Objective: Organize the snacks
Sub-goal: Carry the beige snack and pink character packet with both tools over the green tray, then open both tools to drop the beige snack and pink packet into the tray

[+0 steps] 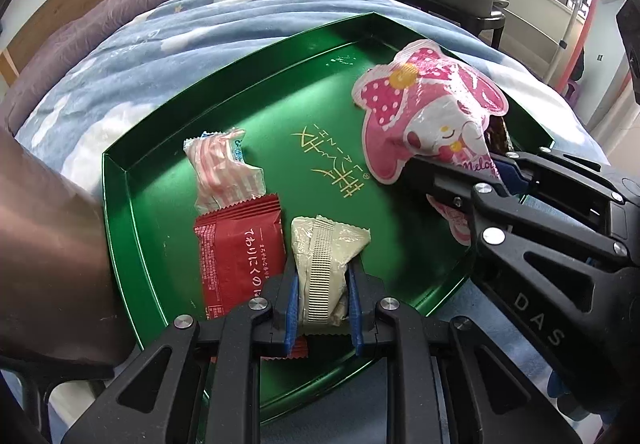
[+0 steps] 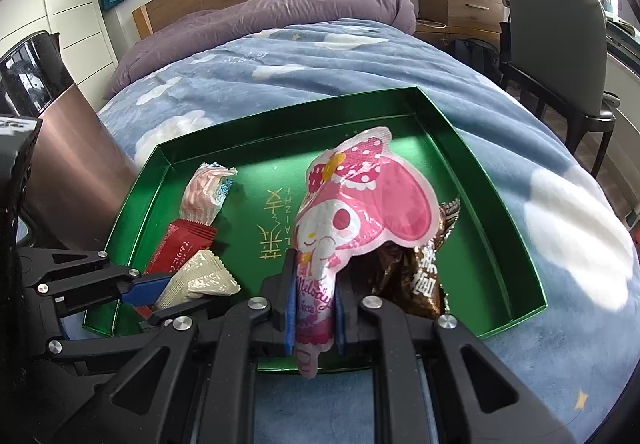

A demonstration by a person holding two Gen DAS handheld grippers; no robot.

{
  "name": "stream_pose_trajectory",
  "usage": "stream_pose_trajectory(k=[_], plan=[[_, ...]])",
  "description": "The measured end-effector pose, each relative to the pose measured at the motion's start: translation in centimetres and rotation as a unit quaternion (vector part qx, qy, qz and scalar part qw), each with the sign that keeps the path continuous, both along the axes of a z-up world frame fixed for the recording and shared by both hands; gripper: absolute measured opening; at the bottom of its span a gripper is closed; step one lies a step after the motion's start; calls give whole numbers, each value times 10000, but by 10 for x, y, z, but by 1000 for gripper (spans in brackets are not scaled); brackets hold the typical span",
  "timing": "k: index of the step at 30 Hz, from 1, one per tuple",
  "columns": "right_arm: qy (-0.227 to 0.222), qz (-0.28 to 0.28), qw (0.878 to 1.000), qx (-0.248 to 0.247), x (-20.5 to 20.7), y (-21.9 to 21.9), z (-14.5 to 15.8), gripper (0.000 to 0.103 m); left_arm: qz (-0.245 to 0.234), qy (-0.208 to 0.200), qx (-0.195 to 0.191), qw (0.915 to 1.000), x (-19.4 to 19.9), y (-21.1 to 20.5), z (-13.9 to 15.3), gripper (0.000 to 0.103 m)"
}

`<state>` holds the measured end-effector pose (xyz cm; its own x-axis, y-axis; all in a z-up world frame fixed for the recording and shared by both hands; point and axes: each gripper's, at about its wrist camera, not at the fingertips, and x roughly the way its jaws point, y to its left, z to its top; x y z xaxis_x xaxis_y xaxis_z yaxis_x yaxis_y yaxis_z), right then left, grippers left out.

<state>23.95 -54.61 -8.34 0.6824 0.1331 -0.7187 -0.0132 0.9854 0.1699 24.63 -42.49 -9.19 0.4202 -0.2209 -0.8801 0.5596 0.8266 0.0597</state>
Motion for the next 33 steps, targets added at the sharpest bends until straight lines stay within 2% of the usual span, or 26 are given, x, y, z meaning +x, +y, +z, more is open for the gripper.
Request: stream_pose_trajectory(k=[11,13,16,19,24,26,33], plan=[[46,9,10000,-59,-5,11,0,0,153,125,6,9998,5,10,2,18],[61,-7,10000,-79,-6,11,0,0,179,131,10,9998,5,11,3,22],[71,-60,9999,-115,-9,9,0,0,225,65,69,9997,5,14,6,35],[108,-83,9998,-165,-13,7,1,12,294,91,56,9995,6,20,9,42],[89,-88,9996,-235,-21,6,9,19,302,39,34,9995,3,25,18,46],[68,-104,9996,-268,-26,6,13,27,301,-3,14,9995,1,28,23,49],[-28,-268,9992,-287,-48,3,35,32,270,-94,-46,9996,-17,38,43,49]])
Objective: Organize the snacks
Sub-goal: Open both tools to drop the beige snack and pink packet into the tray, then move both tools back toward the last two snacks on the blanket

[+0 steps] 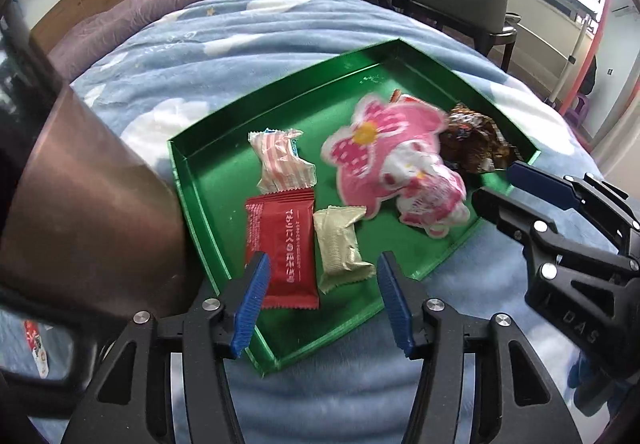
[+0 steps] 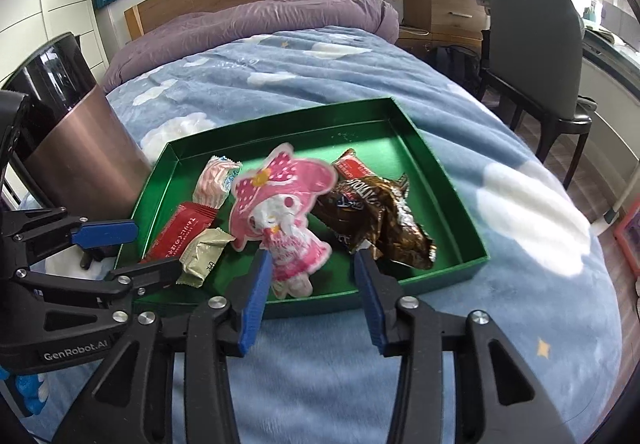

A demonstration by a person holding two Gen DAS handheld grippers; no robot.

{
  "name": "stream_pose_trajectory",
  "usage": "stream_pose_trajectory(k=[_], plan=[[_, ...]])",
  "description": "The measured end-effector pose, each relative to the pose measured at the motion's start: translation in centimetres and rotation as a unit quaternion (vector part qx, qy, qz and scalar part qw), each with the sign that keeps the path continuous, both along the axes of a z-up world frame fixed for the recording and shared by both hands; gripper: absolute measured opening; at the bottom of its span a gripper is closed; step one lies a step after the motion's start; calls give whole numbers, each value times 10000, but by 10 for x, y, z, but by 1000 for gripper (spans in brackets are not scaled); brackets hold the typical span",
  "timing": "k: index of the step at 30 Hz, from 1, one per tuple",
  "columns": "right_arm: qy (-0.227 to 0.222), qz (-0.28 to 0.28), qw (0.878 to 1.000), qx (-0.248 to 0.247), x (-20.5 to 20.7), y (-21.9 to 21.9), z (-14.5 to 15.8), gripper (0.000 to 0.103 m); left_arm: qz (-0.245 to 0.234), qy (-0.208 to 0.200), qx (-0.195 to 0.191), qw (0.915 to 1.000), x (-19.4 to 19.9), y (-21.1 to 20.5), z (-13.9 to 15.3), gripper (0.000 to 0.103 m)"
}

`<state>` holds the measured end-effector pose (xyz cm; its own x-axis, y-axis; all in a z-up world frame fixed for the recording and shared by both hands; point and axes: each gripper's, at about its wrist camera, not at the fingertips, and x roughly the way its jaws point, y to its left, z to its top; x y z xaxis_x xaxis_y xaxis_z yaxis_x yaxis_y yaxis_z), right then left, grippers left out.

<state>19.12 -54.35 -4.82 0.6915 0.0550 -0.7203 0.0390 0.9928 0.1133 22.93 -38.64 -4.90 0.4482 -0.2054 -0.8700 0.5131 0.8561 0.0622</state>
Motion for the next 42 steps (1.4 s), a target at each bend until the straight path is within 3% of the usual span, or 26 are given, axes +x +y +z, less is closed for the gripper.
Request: stream_pose_trajectory(k=[6,10,16,18,19,20,25,38,42], plan=[[-195,-154,9997,-33,-30,2,31,33,-120,-180,-129,9997,-28,16,30,50],[-315,-191,9993,-116,-53,11,52,49,-105,-331,-219,9992,-47,32,49,55],[-404,-225,9988,-171,-89,31,79,52,-8,-532,-321,9981,-79,65,76,57],[-457,-208,9986,-149,-101,40,87,58,50,-591,-349,9976,-88,78,83,57],[-475,-202,9986,-140,-106,45,90,66,94,-619,-373,9973,-94,87,86,58],[-503,-196,9985,-136,-112,49,93,67,137,-640,-382,9971,-99,93,89,58],[-653,-101,9977,-138,-137,76,113,68,365,-792,-408,9953,-121,133,103,58],[-931,335,9951,78,-186,158,149,87,1172,-1167,-393,9854,-167,237,124,62],[-961,515,9940,121,-193,186,155,87,1395,-1264,-396,9813,-180,274,128,62]])
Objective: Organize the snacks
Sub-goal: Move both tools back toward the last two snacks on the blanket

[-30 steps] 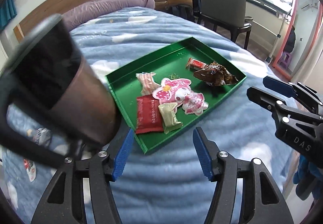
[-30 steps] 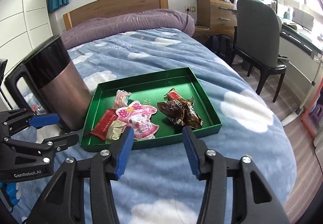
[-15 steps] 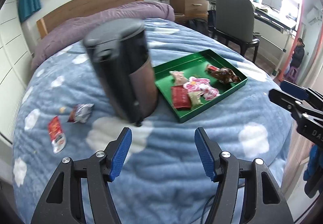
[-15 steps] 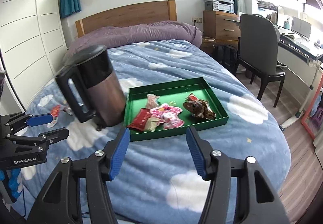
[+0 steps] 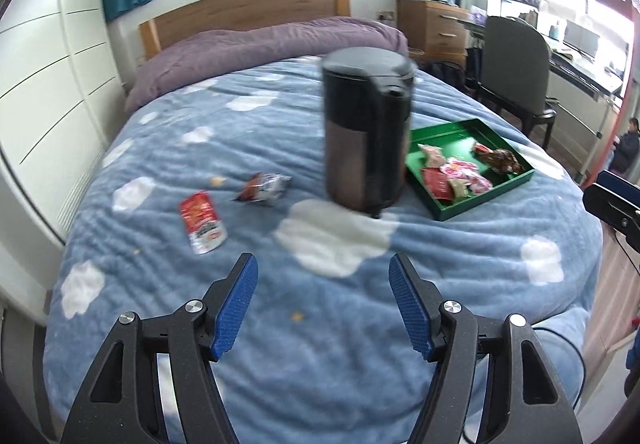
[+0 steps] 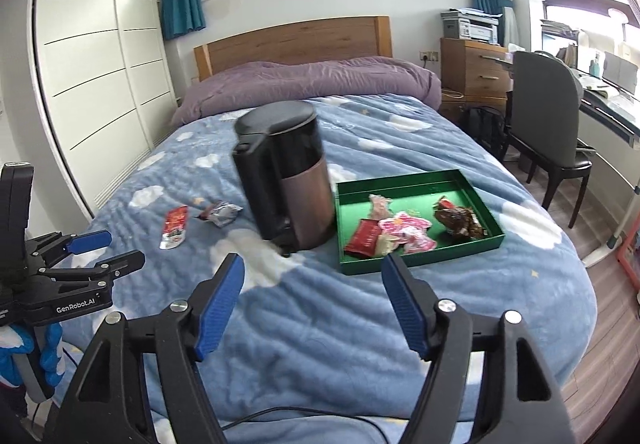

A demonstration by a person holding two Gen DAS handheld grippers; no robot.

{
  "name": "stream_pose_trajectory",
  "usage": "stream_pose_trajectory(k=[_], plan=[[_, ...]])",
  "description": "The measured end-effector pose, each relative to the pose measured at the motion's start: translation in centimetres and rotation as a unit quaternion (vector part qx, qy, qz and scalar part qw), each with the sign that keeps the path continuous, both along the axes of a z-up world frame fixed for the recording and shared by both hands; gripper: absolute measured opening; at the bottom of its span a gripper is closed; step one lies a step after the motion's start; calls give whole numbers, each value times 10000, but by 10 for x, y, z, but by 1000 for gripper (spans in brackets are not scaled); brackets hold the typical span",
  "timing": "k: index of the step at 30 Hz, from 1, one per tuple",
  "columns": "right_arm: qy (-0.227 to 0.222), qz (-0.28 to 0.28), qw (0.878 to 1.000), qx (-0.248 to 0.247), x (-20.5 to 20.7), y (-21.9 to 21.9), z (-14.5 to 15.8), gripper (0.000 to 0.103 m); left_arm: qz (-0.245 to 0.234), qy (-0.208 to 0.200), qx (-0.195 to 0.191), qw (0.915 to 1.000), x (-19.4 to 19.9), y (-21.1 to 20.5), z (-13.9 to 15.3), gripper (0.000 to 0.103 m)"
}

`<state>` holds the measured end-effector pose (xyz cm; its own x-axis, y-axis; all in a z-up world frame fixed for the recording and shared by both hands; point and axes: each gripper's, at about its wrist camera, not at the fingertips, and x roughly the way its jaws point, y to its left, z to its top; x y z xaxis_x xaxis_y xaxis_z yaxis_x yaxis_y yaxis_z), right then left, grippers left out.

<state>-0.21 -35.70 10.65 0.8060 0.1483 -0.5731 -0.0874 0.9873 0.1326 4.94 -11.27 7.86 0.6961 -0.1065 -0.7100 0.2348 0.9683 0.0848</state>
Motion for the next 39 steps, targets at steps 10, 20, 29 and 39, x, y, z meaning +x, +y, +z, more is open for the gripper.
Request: stream_pose_trajectory(k=[10,20,29,39], plan=[[94,466,9988,-95,3,78,2,103,694,-37,-44,9976,-13,79,-14,63],[351,768,9960,-300,20,136,-9,103,1187,-58,-145,9928,-4,145,-29,87],[605,978,9924,-435,48,181,-29,103,1560,142,-255,9873,17,198,-49,87],[939,1250,9868,-413,104,223,-56,103,1839,577,-439,9803,58,223,-84,87]])
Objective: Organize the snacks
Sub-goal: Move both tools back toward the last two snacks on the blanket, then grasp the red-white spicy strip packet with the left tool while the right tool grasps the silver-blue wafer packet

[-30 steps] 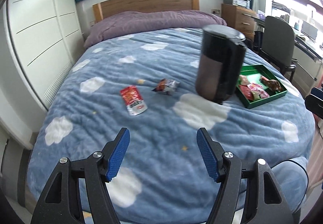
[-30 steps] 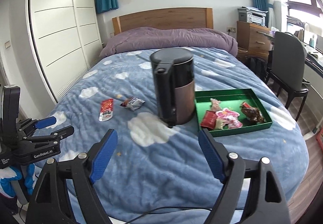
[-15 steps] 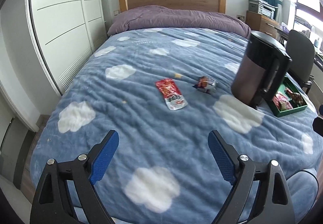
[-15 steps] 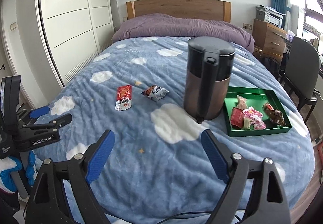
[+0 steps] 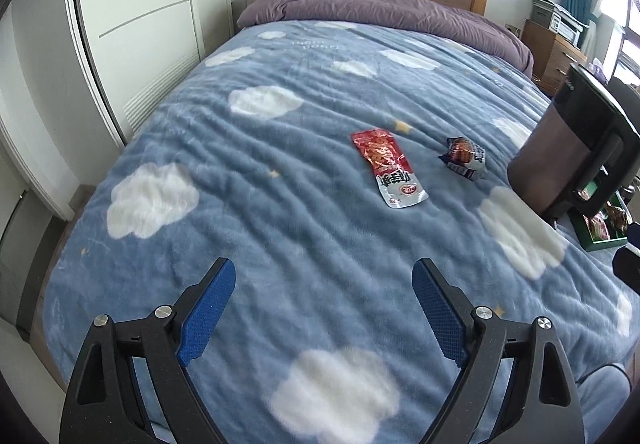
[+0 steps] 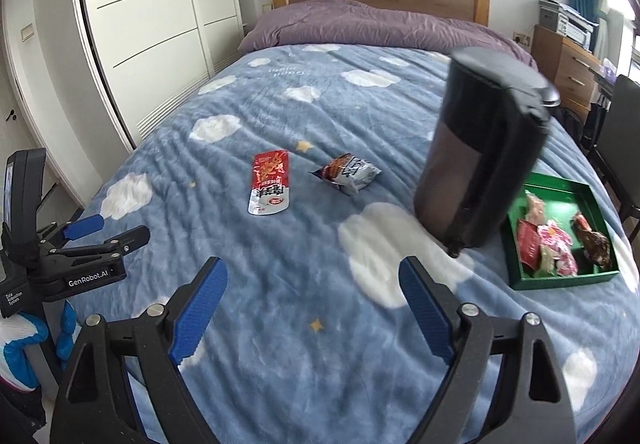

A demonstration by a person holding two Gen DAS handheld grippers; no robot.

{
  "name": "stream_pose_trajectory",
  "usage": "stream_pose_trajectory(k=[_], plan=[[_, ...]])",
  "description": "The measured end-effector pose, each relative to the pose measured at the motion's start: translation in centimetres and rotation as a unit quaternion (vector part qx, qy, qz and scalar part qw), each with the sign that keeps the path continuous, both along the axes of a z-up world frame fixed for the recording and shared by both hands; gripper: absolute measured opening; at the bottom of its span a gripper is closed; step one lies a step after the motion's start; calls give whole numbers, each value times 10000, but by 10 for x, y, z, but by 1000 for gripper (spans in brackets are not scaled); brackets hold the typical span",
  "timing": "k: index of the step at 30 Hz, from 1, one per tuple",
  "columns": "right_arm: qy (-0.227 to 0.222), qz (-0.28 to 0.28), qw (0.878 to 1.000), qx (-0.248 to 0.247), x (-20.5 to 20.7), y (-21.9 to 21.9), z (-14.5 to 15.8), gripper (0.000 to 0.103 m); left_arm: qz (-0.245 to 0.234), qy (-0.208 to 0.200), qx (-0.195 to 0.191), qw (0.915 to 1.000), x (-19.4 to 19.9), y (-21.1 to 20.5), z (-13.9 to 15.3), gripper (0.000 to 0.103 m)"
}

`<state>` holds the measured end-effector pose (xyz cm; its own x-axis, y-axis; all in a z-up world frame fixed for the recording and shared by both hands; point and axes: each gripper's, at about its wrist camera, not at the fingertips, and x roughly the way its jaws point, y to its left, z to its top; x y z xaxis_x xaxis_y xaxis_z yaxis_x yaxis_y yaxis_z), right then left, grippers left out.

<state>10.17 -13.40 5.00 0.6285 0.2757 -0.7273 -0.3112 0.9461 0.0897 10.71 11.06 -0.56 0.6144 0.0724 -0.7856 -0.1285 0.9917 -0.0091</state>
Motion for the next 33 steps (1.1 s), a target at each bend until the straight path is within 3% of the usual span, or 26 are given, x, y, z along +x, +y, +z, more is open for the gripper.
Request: stream_pose_trajectory(k=[11,20,25,33], plan=[[394,-120,9991,130,96,28,-37,103,-102,210,-52,9997,76,-19,-36,87],[966,-721,9915,487,189,22,-79,103,-251,315,-156,9991,142,-43,-68,87],[1208,-905,9871,536,216,19,-101,103,-274,412,-249,9985,170,-57,-83,87],[1532,-1067,9812,496,247,23,-133,103,6,676,-77,9977,199,-67,-110,87]])
